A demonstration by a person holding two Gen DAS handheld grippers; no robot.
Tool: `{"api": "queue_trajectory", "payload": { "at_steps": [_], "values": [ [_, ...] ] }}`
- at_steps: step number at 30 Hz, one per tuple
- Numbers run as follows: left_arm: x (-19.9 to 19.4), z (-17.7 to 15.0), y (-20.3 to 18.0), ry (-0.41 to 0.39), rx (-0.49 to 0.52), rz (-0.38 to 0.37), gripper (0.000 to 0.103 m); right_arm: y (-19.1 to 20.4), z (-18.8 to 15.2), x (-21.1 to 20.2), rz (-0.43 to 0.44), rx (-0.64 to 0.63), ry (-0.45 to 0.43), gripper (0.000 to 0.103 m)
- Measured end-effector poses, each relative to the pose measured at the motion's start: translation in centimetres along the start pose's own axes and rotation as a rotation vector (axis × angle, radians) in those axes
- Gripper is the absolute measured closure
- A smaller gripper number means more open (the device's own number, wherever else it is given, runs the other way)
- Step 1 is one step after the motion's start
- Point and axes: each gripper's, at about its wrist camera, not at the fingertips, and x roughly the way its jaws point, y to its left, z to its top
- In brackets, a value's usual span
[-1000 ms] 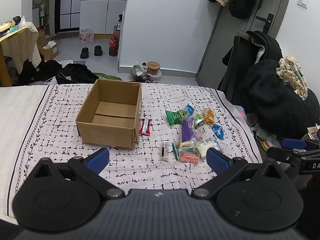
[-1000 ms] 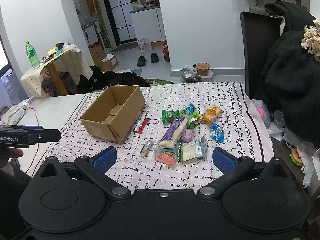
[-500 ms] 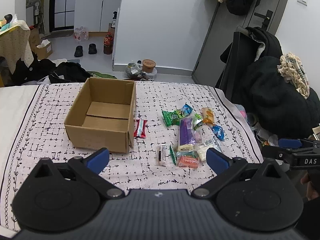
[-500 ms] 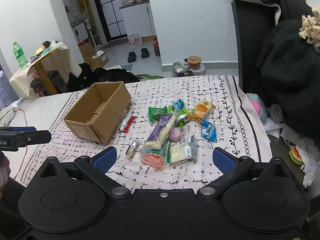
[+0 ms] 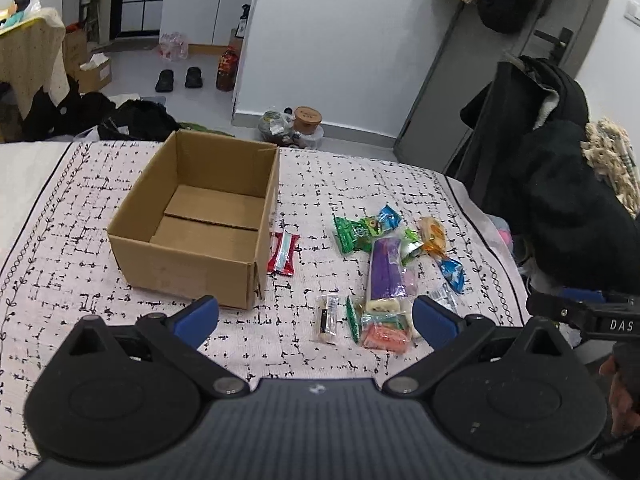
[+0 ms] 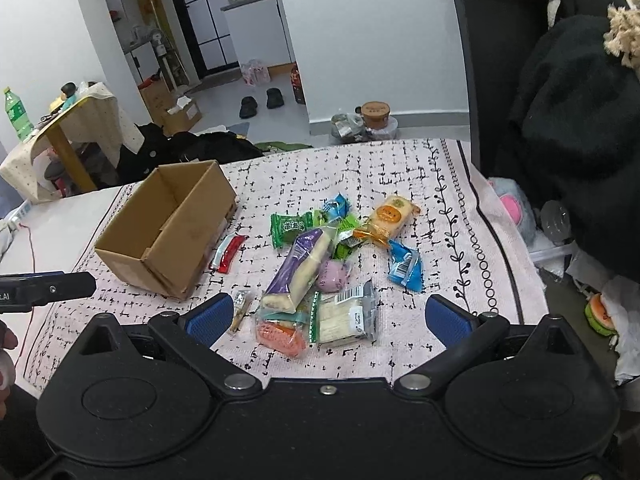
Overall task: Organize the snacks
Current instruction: 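Reach both grippers into the snack pile and close on clear-wrapped packets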
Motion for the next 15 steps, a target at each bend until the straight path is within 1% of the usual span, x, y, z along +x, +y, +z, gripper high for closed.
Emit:
{"api": "queue_trajectory", "payload": {
  "at_steps": [5, 10, 15],
  "values": [
    [2.0, 0.4, 0.0, 0.016, -0.009, -0.007, 0.0, -0.4, 0.5, 1.9, 0.001, 0.004, 0.007, 0.0],
    [4.2, 0.8, -0.1, 0.03, -0.02, -0.028, 0.0, -0.5, 0.6, 4.0, -0.026, -0.02, 0.033, 0.0],
    [6.7, 0.7, -0.1, 0.066, -0.029, -0.043, 0.0, -1.7, 0.1, 6.0, -0.026, 0.046, 0.067, 0.0]
  ]
}}
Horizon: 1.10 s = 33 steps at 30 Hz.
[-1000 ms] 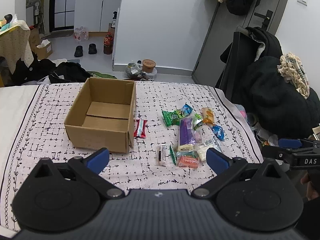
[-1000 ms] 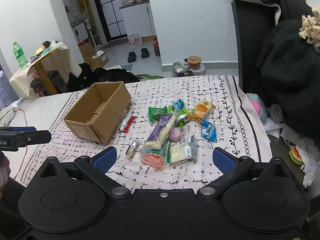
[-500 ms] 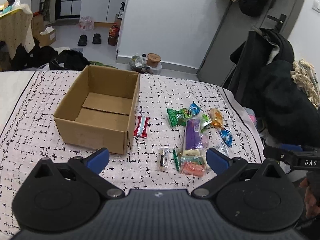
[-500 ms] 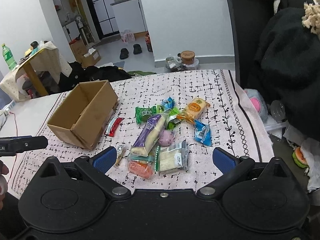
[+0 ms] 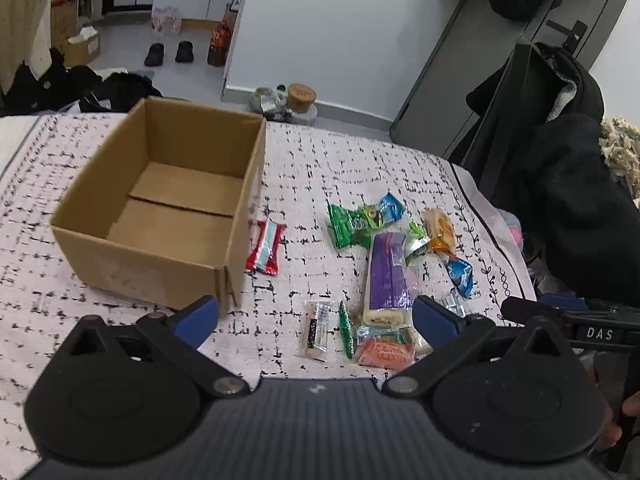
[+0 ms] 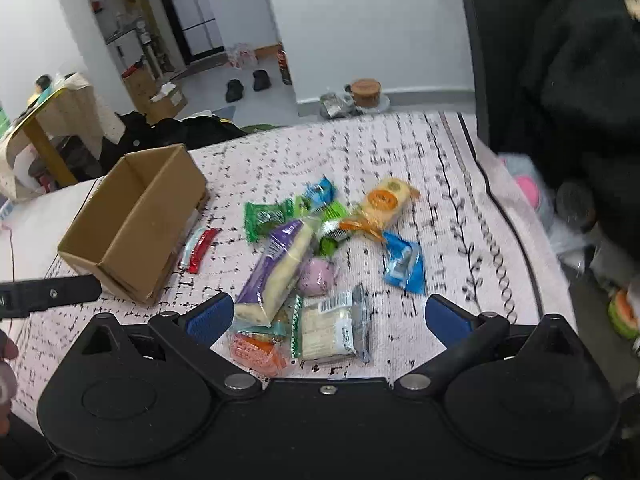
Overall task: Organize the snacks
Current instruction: 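Reach both grippers into the snack pile and close on clear-wrapped packets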
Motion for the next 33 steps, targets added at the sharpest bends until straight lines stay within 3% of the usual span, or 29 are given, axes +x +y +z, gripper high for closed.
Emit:
{"api": "queue_trajectory", "payload": {
  "at_steps": [10, 13, 19, 26, 33],
  "values": [
    [4.8, 0.0, -0.3, 0.09, -0.002, -0.014, 0.003, -1.1, -1.3, 2.8, -0.035, 0.019, 0.037, 0.0],
    [5.9, -0.1, -0.2, 0.104, -0.026, -0.01, 0.006, -1.4, -1.5, 3.5, -0.028, 0.024, 0.037, 0.005],
    [8.2, -0.7, -0.3, 0.131, -0.031, -0.007, 0.021, -2.0, -1.2, 5.5, 0.008, 0.039, 0.073, 0.025],
    [10.4, -1.6, -0.5, 0.166, -0.046, 0.003, 0.044, -1.7, -1.6, 7.2, 0.047, 0.041, 0.114, 0.032],
    [12.4, -2.1, -0.5, 0.209, -0.076, 0.021, 0.058, -1.8, -1.7, 8.4, 0.055, 0.054, 0.113, 0.032]
  ]
}}
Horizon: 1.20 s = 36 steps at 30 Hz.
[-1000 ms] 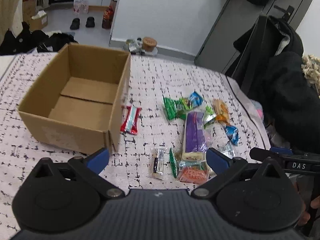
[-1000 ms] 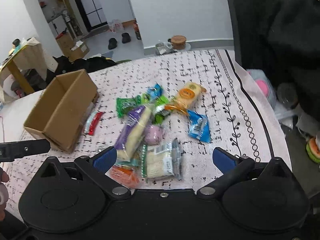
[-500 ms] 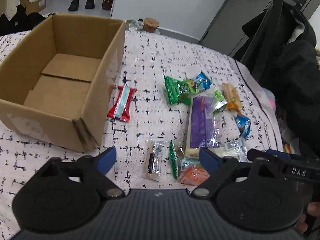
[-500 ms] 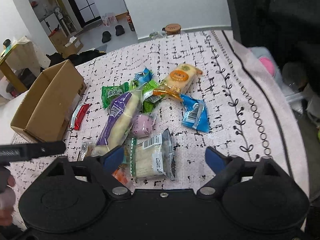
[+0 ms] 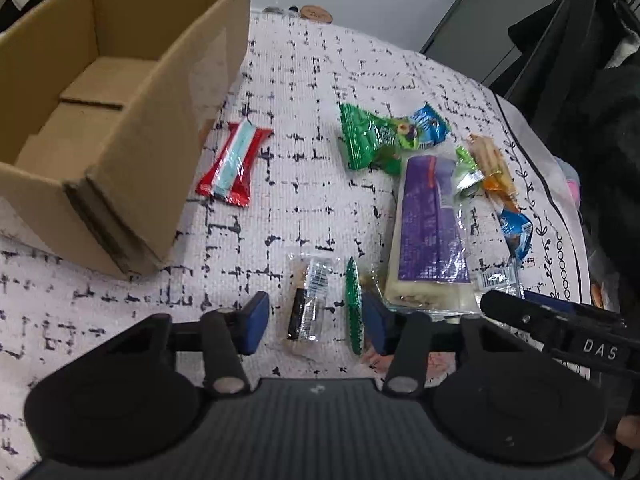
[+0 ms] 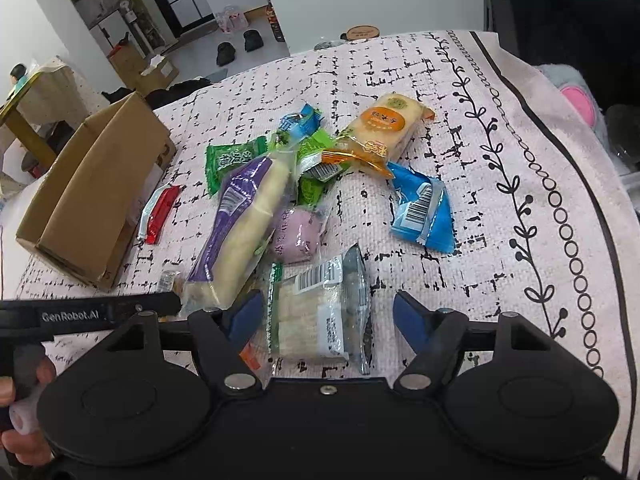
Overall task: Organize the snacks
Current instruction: 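Reach both grippers into the snack pile and close on clear-wrapped packets, then carry the clear packets over the box and open both grippers to drop them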
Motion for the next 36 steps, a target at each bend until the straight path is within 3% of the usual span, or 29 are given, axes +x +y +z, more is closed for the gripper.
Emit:
{"api": "queue_trajectory", "payload": {
  "at_steps": [4, 8, 14, 17, 21, 36],
  "values": [
    [0.5, -0.3, -0.1, -0.002, 0.004, 0.022, 0.063, 0.2, -0.3, 0.7, -0.029, -0.006, 0.003, 0.034],
    [0.5, -0.4, 0.1, -0.003, 0.014, 0.056, 0.084, 0.7, -0.6, 0.9, -0.081, -0.01, -0.008, 0.043],
    [-0.9, -0.2, 0.9, -0.021, 0.003, 0.043, 0.085, 0.9, -0.5, -0.3, -0.066, -0.012, -0.035, 0.072],
    [-2.0, -0.1, 0.8, -0.034, 0.008, 0.032, 0.085, 0.8, -0.4, -1.1, -0.03, 0.001, -0.051, 0.08],
    [-3.5, -0.2, 0.6, -0.054, 0.011, 0.018, 0.085, 1.2, -0.6, -2.2, -0.014, 0.021, -0.094, 0.084],
    [-8.5, 1.7, 0.3, -0.149, 0.03, -0.022, 0.085, 4.6, 1.7, -5.7, 0.025, -0.032, -0.212, 0.085]
  ]
}}
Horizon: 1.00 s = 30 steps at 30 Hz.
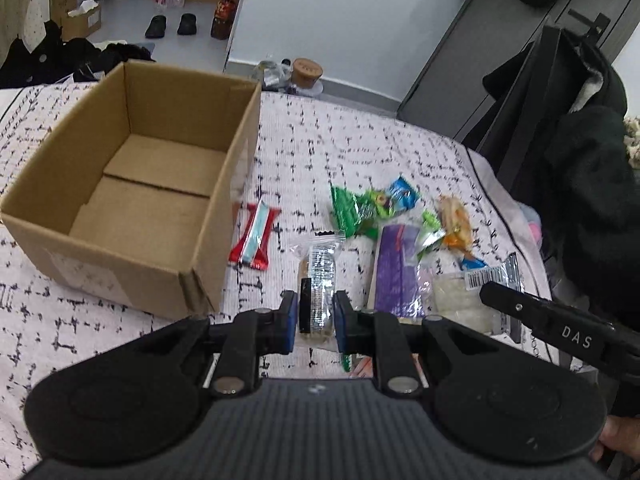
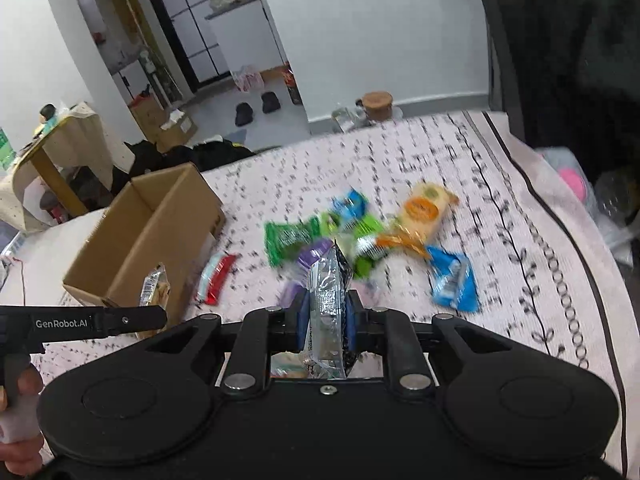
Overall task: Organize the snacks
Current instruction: 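Carry the clear packets over the box and open both grippers to drop them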
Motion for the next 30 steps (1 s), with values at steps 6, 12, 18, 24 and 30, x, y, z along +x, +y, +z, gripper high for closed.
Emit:
{"api": "queue_trajectory", "payload": {
  "at_steps": [6, 12, 18, 24, 30],
  "values": [
    [-1.4, 1.1, 0.0, -0.043, 0.022, -0.005, 0.085, 1.9, 1.3, -0.2, 0.015, -0.044, -0.035, 0.085],
    [-2.3, 2.5, 0.6, -0.08, 0.021, 0.007, 0.085, 4.0, 2.7, -0.1, 0.064, -0.079, -0.066, 0.085],
    [-3.4, 4.6, 2.0, -0.129, 0.047, 0.034, 0.085, 6.1, 4.4, 0.3, 0.105, -0.127, -0.096, 0.085],
    [-3.9, 6.1, 4.1, -0.154, 0.037, 0.094, 0.085, 8.6, 6.0, 1.4, 0.156, -0.188, -0.11, 0.085],
    [-4.3, 6.4, 5.9, -0.16, 0.017, 0.137, 0.085, 11.5, 7.2, 2.6, 0.217, -0.236, -0.116, 0.085]
  ]
}}
